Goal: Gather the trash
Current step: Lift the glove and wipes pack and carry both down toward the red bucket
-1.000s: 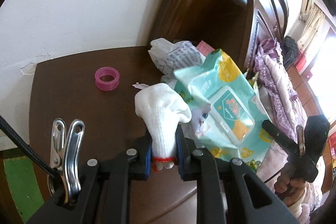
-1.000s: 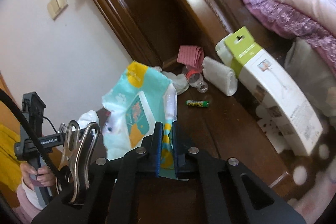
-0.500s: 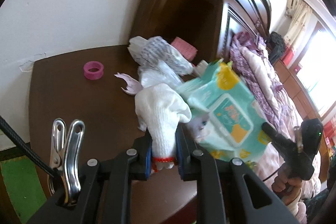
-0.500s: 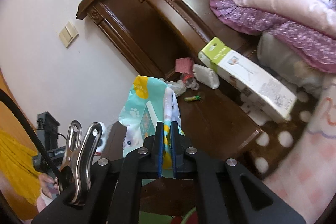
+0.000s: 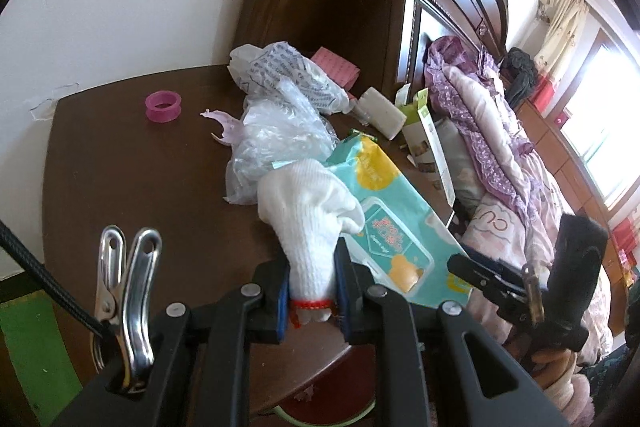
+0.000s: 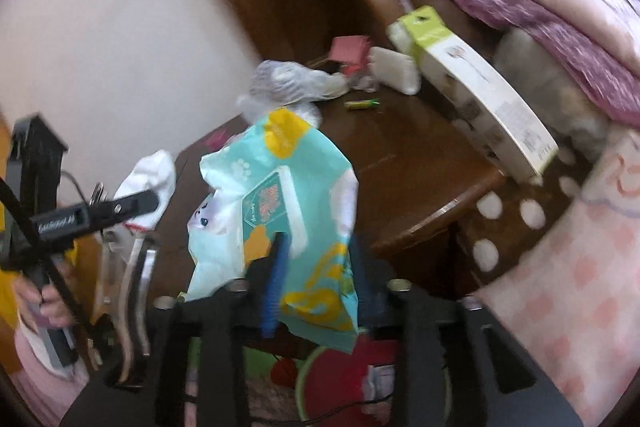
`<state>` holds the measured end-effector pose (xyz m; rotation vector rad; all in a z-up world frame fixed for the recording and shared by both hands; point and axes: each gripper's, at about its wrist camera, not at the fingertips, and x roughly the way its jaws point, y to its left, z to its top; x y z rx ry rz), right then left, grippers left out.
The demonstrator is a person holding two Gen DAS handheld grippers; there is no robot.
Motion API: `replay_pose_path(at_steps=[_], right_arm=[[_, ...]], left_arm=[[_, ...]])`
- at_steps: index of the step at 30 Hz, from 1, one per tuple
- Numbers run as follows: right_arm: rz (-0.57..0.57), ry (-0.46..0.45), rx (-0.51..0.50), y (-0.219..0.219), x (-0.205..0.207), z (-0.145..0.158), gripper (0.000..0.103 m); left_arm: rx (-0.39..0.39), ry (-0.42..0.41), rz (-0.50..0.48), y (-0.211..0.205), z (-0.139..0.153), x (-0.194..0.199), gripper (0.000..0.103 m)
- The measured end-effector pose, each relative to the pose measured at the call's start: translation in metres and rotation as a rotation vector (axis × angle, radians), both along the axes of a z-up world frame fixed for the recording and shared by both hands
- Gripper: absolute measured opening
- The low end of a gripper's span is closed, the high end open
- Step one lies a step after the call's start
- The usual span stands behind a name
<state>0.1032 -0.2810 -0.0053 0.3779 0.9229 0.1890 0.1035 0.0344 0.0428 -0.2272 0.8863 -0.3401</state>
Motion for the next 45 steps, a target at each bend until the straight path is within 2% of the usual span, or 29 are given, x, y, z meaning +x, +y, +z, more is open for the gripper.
replay_pose_path(at_steps=[4, 7, 10, 12, 14, 15, 18, 25, 34, 45], right_arm=[[0.036, 0.014, -0.019, -0.004, 0.023, -0.004, 0.055], [0.037, 0.039, -0.016, -0.013, 0.044, -0.014, 0.055], [0.036, 0.111, 0.023, -0.019, 0.060, -0.030, 0.055], [0.029, 0.102, 0.050, -0.021, 0.060, -0.032, 0.053], [0.031, 0.103, 0.057, -0.021, 0.057, -0.036, 0.036], [0.025, 0.099, 0.073, -0.022, 0.054, -0.038, 0.027], [0.017, 0.066, 0.125, -0.027, 0.043, -0.036, 0.020], [-0.040, -0.007, 0.194, -0.034, 0.004, -0.014, 0.012], [-0.086, -0.053, 0.227, -0.028, -0.056, 0.008, 0.008], [-0.209, -0.045, 0.265, -0.033, -0.136, -0.010, 0.007]], left_arm=[[-0.003, 0.003, -0.001, 0.001, -0.003, 0.000, 0.019], [0.001, 0.007, -0.005, 0.001, -0.006, 0.001, 0.019], [0.008, 0.016, -0.010, 0.000, -0.011, 0.003, 0.019], [0.010, 0.022, -0.010, -0.001, -0.015, 0.003, 0.019], [0.008, 0.026, -0.010, -0.001, -0.017, 0.003, 0.019], [0.006, 0.025, -0.010, -0.001, -0.017, 0.002, 0.019], [0.006, 0.020, -0.015, -0.001, -0.016, -0.001, 0.019], [0.005, 0.006, -0.021, -0.003, -0.011, -0.013, 0.019], [-0.008, -0.008, -0.060, -0.014, -0.005, -0.046, 0.019], [-0.059, 0.013, -0.159, -0.041, -0.018, -0.100, 0.019]])
